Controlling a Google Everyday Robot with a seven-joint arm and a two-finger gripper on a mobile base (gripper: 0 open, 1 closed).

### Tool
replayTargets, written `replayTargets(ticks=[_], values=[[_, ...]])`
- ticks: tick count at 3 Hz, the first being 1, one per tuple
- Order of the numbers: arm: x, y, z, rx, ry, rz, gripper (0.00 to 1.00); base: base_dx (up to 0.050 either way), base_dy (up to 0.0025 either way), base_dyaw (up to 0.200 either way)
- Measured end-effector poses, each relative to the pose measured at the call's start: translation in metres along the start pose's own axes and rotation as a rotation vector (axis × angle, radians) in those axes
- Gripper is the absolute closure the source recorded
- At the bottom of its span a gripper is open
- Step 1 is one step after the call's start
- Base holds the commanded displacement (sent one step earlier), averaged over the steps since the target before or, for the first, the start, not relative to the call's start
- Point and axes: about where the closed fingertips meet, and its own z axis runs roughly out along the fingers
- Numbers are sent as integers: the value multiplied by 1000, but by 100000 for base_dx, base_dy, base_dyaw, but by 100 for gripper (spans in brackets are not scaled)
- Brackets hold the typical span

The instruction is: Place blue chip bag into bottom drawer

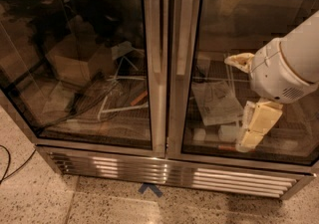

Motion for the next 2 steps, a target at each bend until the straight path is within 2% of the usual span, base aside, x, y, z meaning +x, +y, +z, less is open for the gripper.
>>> replayTargets(ticks=[1,2], values=[[-11,-3,-26,17,-16,-1,0,0,0,0],[-23,-11,-64,31,-17,1,0,0,0,0]])
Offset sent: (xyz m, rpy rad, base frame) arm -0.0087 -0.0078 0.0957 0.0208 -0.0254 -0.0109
